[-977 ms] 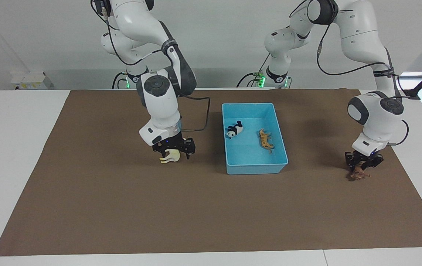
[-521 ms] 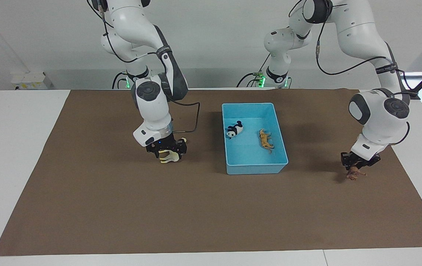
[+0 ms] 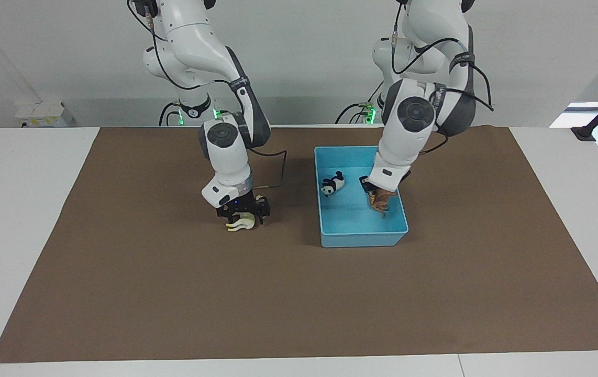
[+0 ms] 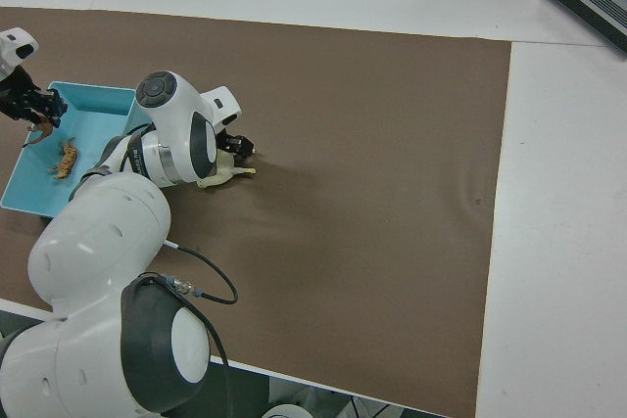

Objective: Put all toys into storage box

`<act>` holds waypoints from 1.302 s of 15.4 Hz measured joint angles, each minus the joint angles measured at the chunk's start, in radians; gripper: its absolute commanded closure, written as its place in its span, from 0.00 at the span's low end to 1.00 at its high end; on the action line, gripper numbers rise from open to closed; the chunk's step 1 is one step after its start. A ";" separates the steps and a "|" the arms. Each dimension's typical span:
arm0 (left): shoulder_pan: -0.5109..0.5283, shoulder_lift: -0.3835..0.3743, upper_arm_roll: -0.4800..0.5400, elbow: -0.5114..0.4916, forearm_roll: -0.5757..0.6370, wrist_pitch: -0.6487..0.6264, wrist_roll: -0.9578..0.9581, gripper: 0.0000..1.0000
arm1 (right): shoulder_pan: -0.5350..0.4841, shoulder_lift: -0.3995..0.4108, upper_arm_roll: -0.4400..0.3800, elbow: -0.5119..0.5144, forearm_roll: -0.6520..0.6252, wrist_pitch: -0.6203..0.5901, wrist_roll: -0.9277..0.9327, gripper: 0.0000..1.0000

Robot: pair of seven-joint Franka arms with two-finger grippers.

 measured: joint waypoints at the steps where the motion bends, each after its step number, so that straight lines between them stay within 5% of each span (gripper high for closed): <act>1: -0.018 -0.005 0.000 -0.006 -0.016 0.006 -0.018 0.00 | -0.001 0.000 0.000 -0.001 0.000 0.002 -0.008 0.56; 2: -0.027 -0.009 0.001 -0.008 -0.026 0.007 -0.025 0.00 | -0.002 0.000 -0.001 -0.003 0.000 0.010 -0.016 0.84; 3: -0.029 -0.014 0.002 -0.009 -0.032 0.007 -0.026 0.00 | -0.003 0.000 -0.001 -0.008 0.000 0.022 -0.021 1.00; 8: 0.009 -0.090 0.031 -0.002 -0.035 -0.003 0.001 0.00 | -0.003 -0.002 -0.001 -0.022 0.000 0.042 -0.022 1.00; 13: 0.170 -0.255 0.042 0.001 0.013 -0.190 0.343 0.00 | -0.001 -0.003 0.001 0.004 0.000 -0.013 -0.018 1.00; 16: 0.229 -0.283 0.045 0.009 0.038 -0.233 0.476 0.00 | 0.005 -0.012 0.010 0.180 0.000 -0.231 0.053 1.00; 20: 0.287 -0.270 0.046 0.023 0.039 -0.230 0.550 0.00 | 0.059 0.000 0.016 0.573 0.007 -0.575 0.232 1.00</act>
